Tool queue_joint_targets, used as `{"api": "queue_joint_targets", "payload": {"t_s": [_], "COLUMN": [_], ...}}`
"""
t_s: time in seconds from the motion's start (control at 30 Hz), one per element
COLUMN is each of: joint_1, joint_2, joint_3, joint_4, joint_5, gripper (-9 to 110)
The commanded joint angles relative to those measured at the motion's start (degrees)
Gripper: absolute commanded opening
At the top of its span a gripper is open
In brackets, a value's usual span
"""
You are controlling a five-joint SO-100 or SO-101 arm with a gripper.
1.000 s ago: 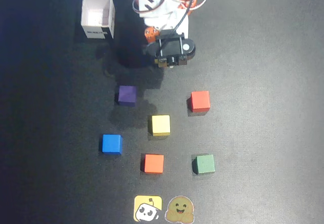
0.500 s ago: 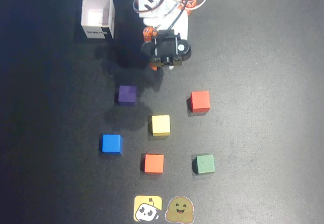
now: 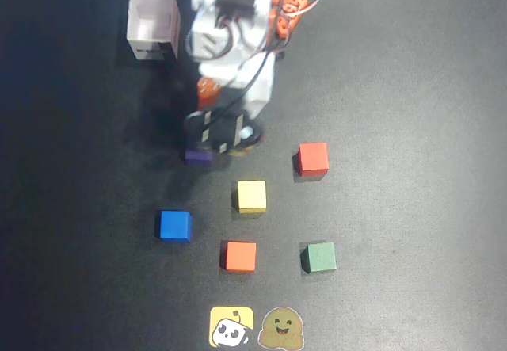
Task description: Put the purple cube on top of the blue cube.
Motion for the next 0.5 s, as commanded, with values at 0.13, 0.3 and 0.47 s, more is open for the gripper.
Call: {"api": "queue_joint_targets", "payload": {"t_s": [0.13,0.3,0.47], "joint_1": [4.0,5.2,5.8], "joint_2": [-11.2,-17.1,-21.6], "joint_3": [-7.9,-9.2,-9.2], "joint_4": [-2.2,-4.9,-8.1], "joint_5": [-1.6,-2.5,-4.0], "gripper": [20,24,24]}}
